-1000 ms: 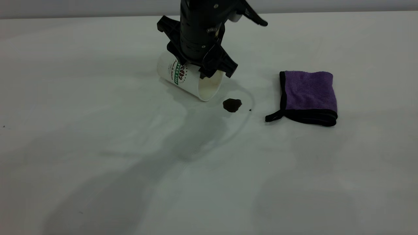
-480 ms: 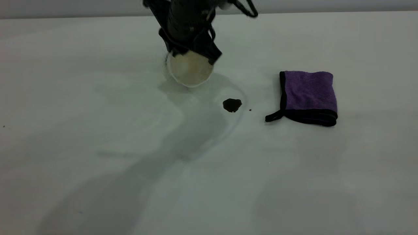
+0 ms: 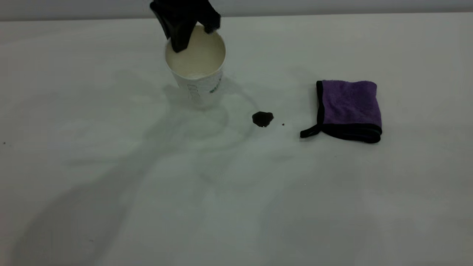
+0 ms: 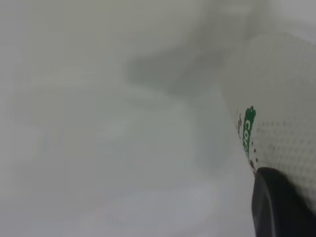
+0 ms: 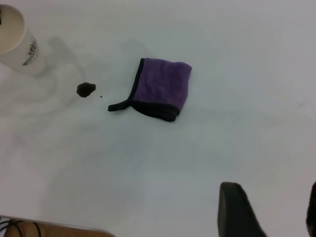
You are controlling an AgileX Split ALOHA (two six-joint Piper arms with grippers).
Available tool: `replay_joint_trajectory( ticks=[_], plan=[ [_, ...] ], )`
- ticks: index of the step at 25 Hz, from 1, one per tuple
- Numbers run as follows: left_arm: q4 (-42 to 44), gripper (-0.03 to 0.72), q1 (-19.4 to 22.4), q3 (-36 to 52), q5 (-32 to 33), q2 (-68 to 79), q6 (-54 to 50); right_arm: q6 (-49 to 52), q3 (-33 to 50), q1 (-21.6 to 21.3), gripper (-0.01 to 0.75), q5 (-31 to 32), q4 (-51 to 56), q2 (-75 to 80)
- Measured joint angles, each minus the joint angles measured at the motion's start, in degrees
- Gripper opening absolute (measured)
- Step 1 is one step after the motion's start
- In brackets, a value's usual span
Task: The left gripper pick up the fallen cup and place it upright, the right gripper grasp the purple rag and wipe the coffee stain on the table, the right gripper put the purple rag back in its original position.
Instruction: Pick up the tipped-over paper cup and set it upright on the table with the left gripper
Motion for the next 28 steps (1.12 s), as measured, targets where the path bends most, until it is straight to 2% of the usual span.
replay_joint_trajectory(
  ticks=[4, 9, 21, 24, 28],
  plan=[
    [-10.3, 0.008, 5.9, -0.8, 4.0, 1.6, 6.2, 0.0, 0.0, 0.0, 0.386, 0.0, 0.0, 0.0],
    [-12.4, 0.008, 10.4, -0.8, 4.7, 3.4, 6.7, 0.0, 0.0, 0.0, 0.386, 0.0, 0.0, 0.0],
    [-13.0, 0.026, 11.1, -0.9, 1.1, 5.9, 3.8, 0.0, 0.0, 0.0, 0.386, 0.0, 0.0, 0.0],
    [-13.1, 0.056, 11.1, -0.9, 0.7, 5.9, 3.7, 0.0, 0.0, 0.0, 0.386, 0.0, 0.0, 0.0],
    [-13.4, 0.142, 11.1, -0.9, 0.4, 5.9, 3.7, 0.0, 0.0, 0.0, 0.386, 0.0, 0.0, 0.0]
  ],
)
